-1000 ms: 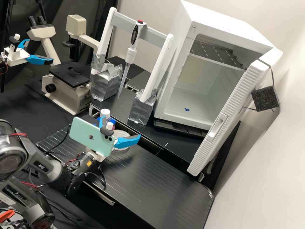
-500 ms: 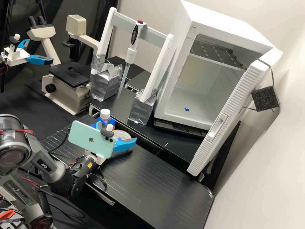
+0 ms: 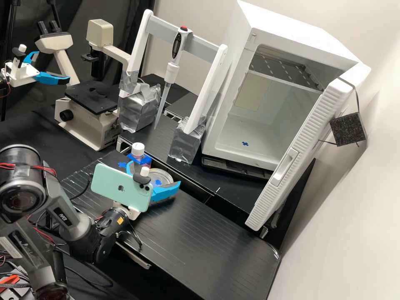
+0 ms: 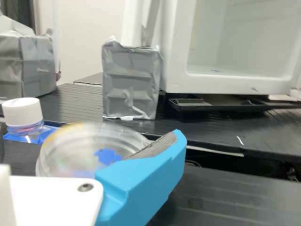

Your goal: Move the petri dish to the incubator

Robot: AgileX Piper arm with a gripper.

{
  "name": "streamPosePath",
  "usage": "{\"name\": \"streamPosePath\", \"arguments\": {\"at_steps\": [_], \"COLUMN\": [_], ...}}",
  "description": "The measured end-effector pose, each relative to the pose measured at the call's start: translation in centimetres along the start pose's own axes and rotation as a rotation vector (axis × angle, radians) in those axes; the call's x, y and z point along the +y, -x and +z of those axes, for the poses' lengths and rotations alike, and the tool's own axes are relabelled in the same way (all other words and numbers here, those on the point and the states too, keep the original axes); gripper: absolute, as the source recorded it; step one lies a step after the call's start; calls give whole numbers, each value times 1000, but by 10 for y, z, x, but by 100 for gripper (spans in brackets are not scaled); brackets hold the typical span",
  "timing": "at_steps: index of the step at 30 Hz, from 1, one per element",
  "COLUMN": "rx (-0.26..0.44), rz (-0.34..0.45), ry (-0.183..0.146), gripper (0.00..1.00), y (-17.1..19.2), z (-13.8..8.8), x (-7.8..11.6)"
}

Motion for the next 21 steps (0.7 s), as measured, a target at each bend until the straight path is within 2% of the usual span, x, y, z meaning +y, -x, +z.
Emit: {"name": "streamPosePath", "arguments": {"at_steps": [6,21], "rx": [-19,-10], "rz": [24,21], "ry": [-19,-6], "gripper": [100,100], "y": [6,9], "z": [0,-4], "x": [6,7]}}
